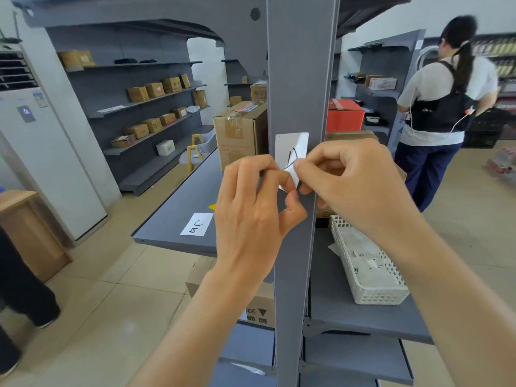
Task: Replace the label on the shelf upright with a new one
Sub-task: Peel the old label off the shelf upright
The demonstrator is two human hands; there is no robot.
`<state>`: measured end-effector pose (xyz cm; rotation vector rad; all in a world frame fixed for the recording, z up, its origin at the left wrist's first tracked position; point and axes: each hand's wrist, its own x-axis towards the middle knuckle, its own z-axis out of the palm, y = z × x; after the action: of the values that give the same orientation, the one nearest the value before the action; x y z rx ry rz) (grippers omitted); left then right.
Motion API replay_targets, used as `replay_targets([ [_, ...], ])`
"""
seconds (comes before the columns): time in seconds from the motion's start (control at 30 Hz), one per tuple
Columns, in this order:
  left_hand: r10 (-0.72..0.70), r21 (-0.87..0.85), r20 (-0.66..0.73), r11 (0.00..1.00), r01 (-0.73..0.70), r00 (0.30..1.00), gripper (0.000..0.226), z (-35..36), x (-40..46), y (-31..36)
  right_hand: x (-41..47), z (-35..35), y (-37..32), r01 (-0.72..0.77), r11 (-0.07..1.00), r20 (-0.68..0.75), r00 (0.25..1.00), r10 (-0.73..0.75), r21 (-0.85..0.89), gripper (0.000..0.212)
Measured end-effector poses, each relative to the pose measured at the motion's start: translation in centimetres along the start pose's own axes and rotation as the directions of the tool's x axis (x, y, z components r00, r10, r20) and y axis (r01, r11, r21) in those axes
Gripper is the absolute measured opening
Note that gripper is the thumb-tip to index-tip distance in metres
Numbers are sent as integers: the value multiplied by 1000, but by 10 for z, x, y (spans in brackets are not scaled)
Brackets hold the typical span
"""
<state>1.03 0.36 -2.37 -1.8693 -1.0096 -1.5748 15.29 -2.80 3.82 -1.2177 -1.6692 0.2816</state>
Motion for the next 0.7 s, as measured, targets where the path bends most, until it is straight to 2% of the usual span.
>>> replay_targets([
  [0.07,-12,-49,22,999,13,1000,9,-5,-1,-1,-1,3,-1,29,1000,-10,1000,-29,4,20],
  [0.13,-101,-193,65,975,112,993,14,-11,-1,-2,-3,5,-1,57,998,-20,998,-57,25,19],
  [0.23,-281,-453,183,826,335,942,18,-22,8,-2,-4,3,0,70,997,-19,997,-69,37,19],
  [0.33,-387,-541,366,651,532,846,11,-28,16,-7,-7,0,0,52,997,2,999,-52,50,20],
  [0.4,-372,-557,473,575,599,798,20,-30,17,-13,-12,-2,-1,53,996,1,999,-53,75,21],
  [0.5,-328,-604,527,504,617,784,28,-35,17,-15,-19,-5,-2,51,993,21,998,-54,104,23],
  [0.6,-329,-688,557,332,646,763,29,-41,21,-13,-23,-8,-1,-1,997,64,998,-4,81,24],
  [0.63,-317,-695,560,323,642,766,26,-41,23,-13,-23,-9,1,-25,997,64,998,20,74,24],
  [0.7,-259,-686,545,409,602,797,21,-40,24,-13,-26,-10,2,-68,996,25,997,66,64,23],
])
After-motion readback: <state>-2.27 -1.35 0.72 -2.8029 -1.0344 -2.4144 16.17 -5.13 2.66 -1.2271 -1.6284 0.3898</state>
